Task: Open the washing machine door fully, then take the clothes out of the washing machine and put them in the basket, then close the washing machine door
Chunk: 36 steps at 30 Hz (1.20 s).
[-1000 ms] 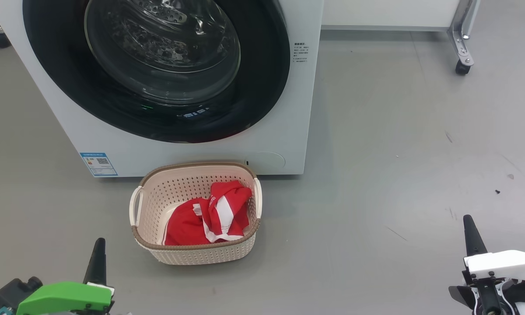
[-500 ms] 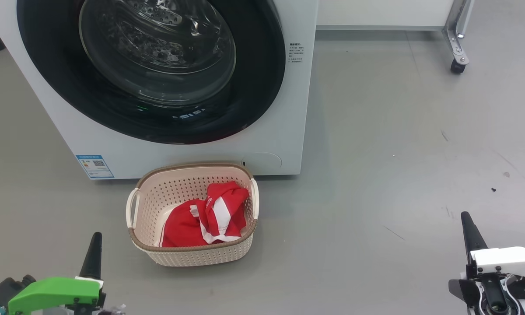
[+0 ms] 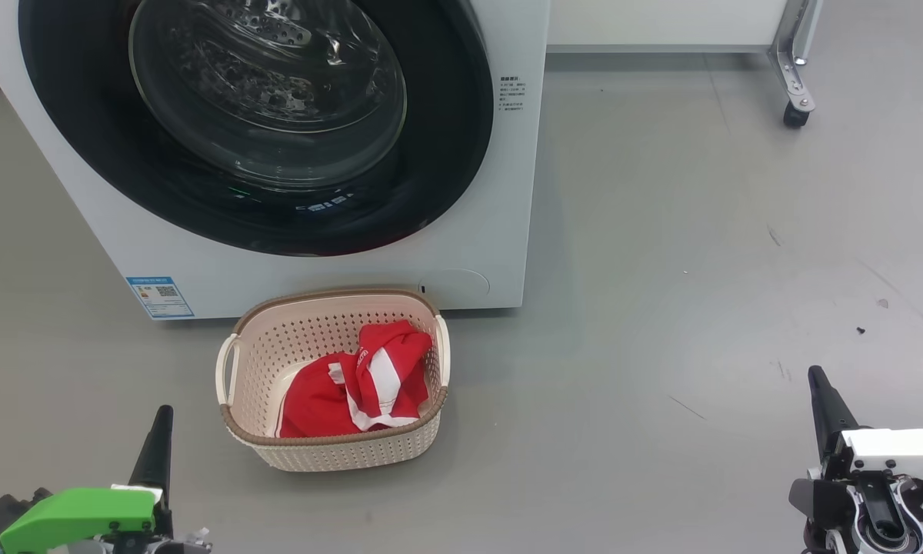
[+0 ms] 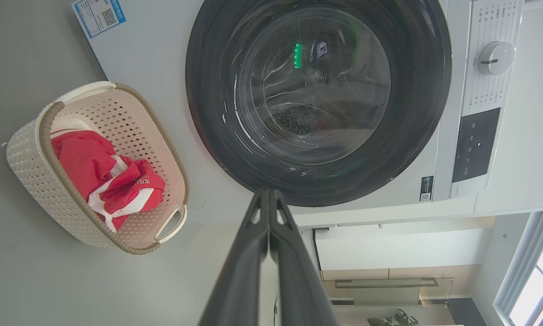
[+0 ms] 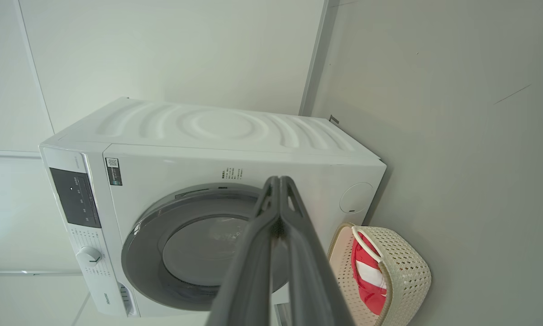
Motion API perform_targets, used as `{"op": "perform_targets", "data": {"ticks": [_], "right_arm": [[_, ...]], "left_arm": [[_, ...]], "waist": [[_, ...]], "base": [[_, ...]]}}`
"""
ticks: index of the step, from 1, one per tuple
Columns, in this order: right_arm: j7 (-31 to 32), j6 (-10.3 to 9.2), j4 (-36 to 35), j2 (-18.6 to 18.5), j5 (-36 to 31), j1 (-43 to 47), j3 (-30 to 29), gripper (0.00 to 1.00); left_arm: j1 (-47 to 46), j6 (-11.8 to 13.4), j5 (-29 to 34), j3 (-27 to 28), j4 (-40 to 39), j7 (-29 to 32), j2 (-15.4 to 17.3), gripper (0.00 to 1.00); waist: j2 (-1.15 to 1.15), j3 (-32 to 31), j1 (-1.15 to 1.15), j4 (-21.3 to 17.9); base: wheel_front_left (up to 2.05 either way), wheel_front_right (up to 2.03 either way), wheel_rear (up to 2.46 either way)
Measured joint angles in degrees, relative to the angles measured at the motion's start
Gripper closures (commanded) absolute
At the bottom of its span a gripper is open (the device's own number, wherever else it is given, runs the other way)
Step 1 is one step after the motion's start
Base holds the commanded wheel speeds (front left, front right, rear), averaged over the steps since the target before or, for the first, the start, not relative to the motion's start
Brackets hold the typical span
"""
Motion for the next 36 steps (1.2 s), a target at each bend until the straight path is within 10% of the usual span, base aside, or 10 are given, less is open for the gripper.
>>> {"op": "perform_targets", "data": {"ticks": [36], "right_arm": [[1.3, 0.48, 0.5, 0.2, 4.8, -0.9, -0.6, 1.0]], "left_arm": [[-0.7, 0.0, -4.3, 1.1, -0.2, 1.5, 0.1, 1.0]], "waist": [[0.0, 0.0, 0.0, -0.4]], "base": [[0.0, 0.0, 0.0]]}}
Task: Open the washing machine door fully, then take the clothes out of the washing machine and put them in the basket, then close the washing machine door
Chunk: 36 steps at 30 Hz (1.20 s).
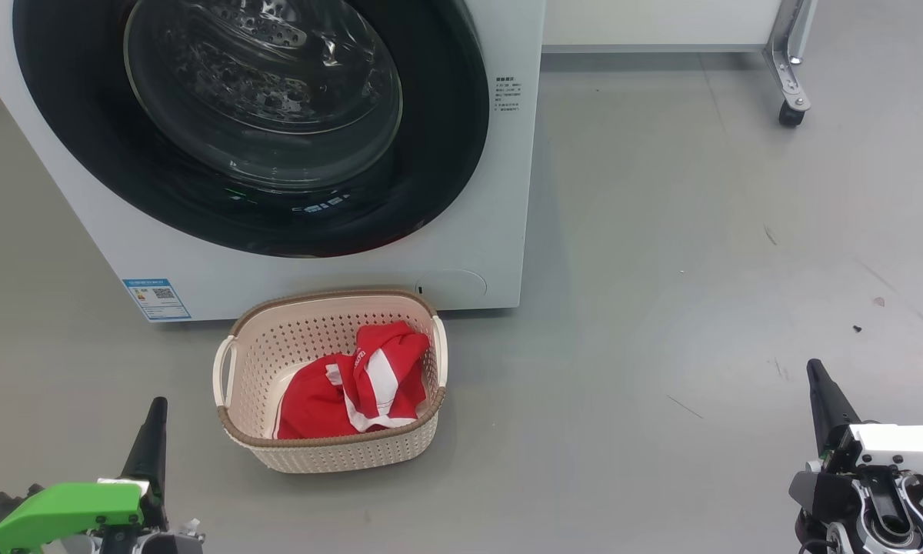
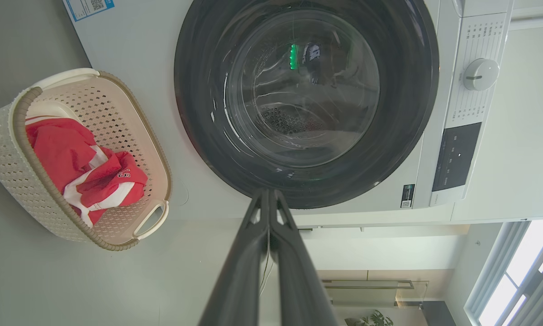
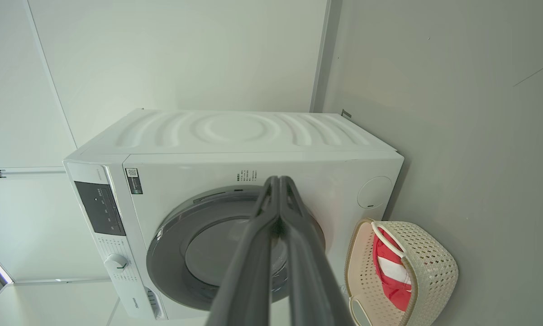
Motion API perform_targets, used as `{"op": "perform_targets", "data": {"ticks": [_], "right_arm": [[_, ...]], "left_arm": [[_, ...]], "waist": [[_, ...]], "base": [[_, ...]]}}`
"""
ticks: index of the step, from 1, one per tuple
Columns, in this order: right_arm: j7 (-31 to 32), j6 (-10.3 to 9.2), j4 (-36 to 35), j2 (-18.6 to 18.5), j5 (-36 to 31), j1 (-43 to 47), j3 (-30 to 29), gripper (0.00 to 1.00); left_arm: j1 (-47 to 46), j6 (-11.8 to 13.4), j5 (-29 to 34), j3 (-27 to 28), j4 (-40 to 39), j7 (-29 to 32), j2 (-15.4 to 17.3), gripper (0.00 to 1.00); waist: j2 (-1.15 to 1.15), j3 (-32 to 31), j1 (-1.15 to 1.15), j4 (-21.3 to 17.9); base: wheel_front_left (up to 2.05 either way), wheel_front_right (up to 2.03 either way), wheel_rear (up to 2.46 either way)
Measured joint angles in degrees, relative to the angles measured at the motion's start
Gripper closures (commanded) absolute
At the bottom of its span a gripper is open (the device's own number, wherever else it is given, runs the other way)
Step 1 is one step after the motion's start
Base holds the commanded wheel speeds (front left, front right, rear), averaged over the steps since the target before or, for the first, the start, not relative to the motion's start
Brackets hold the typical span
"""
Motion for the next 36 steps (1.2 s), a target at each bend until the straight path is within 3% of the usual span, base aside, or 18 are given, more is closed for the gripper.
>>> {"op": "perform_targets", "data": {"ticks": [36], "right_arm": [[0.0, 0.0, 0.0, 0.0, 0.0, 0.0, 0.0, 1.0]], "left_arm": [[0.0, 0.0, 0.0, 0.1, 0.0, 0.0, 0.0, 1.0]], "waist": [[0.0, 0.0, 0.0, 0.0]], "base": [[0.0, 0.0, 0.0]]}}
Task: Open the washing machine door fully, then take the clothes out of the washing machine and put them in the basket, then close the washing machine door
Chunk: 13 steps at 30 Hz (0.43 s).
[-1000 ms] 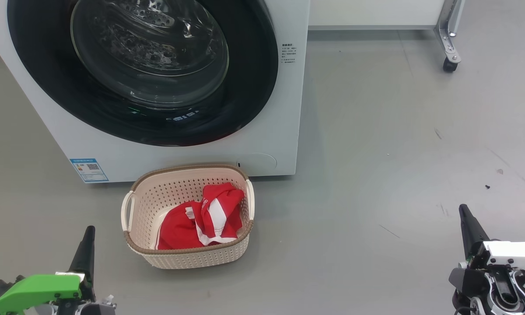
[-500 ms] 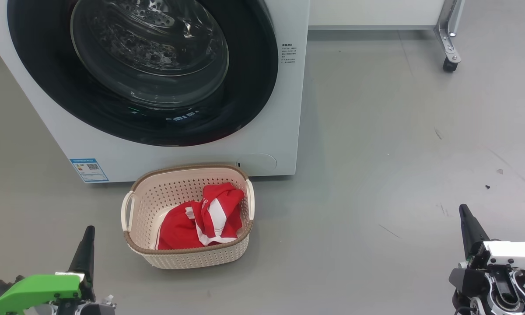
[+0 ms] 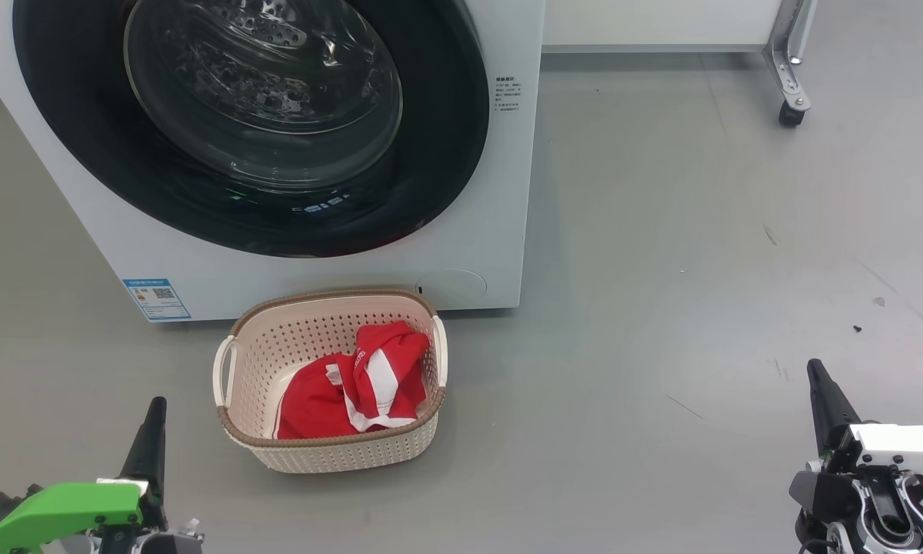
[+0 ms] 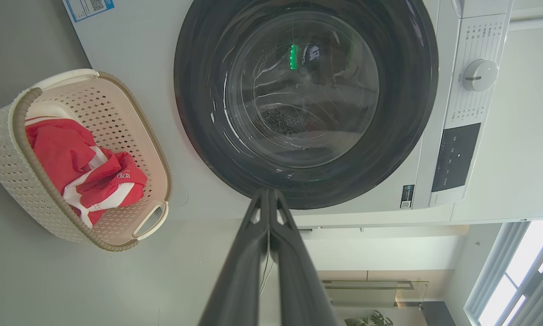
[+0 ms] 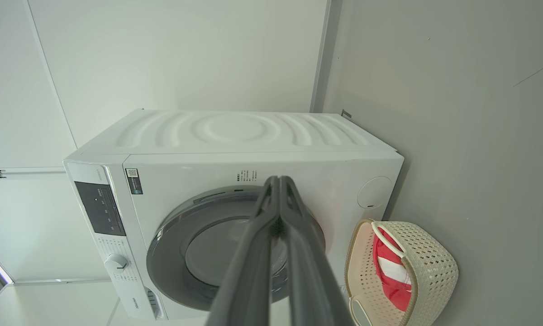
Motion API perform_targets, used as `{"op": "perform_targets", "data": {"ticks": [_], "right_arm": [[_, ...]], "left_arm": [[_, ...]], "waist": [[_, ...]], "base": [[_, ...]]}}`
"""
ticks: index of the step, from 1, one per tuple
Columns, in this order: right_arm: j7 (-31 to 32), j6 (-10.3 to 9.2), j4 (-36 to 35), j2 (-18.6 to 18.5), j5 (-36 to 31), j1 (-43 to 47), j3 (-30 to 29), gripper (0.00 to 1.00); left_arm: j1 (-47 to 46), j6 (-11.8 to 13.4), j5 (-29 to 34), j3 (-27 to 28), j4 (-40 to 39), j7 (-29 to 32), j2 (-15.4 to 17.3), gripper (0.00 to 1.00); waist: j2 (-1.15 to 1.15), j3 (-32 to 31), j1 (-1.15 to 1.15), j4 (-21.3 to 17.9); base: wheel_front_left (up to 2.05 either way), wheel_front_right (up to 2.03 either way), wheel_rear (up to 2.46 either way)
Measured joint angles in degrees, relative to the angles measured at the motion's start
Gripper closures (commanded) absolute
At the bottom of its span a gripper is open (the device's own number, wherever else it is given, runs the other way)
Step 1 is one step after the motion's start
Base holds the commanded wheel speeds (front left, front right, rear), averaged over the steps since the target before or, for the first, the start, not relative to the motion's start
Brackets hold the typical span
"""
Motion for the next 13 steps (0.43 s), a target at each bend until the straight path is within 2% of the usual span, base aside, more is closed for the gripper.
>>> {"op": "perform_targets", "data": {"ticks": [13], "right_arm": [[0.0, 0.0, 0.0, 0.0, 0.0, 0.0, 0.0, 1.0]], "left_arm": [[0.0, 0.0, 0.0, 0.0, 0.0, 0.0, 0.0, 1.0]], "waist": [[0.0, 0.0, 0.0, 0.0]], "base": [[0.0, 0.0, 0.0]]}}
